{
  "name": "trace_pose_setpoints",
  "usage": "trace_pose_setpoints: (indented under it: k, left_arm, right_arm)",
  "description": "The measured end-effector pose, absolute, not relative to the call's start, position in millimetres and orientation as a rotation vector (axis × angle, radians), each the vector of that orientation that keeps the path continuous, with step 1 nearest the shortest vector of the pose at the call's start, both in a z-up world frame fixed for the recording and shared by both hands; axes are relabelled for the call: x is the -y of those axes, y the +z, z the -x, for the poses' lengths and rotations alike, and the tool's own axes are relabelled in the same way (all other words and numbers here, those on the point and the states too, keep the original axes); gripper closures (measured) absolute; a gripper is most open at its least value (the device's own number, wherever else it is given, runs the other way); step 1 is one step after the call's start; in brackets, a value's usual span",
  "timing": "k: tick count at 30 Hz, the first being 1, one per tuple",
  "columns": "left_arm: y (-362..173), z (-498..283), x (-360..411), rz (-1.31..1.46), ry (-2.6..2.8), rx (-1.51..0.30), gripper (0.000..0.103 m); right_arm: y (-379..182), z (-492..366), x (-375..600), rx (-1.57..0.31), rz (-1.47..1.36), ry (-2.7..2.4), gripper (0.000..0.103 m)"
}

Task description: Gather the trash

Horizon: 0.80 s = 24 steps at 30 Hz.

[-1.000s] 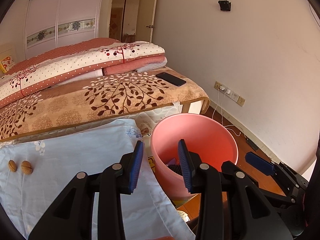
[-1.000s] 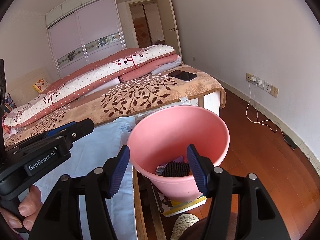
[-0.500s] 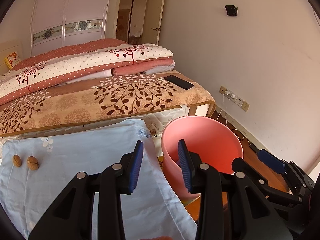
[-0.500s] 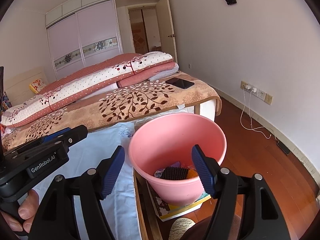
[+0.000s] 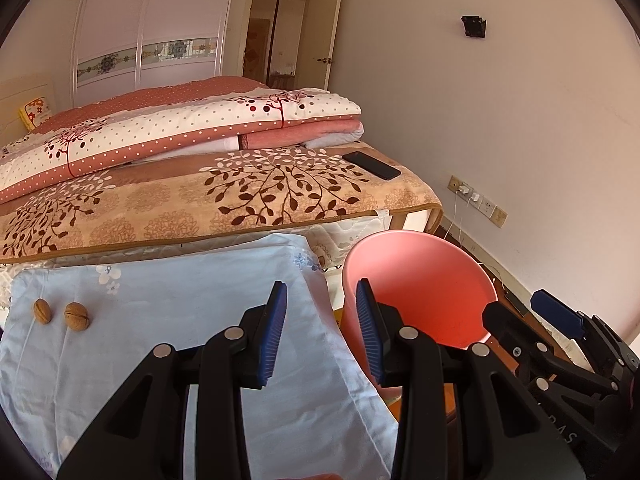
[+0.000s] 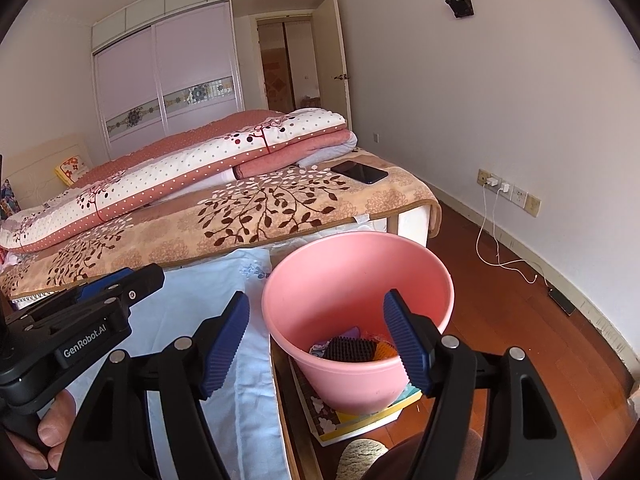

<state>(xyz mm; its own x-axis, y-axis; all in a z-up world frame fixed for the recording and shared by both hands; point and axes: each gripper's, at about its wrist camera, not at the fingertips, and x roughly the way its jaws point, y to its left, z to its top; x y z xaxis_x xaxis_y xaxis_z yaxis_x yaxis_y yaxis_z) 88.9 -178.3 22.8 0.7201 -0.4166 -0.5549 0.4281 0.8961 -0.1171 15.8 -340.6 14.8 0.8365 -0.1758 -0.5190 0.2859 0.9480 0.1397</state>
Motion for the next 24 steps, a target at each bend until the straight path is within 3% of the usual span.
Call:
trace_pose_setpoints:
  k: [24]
  left_arm:
    - [22.8, -85.6, 170.2, -0.008, -0.464, -0.609, 0.067]
  right_arm:
    - [16.7, -14.2, 334.1, -0.525, -0.213, -0.244, 0.035]
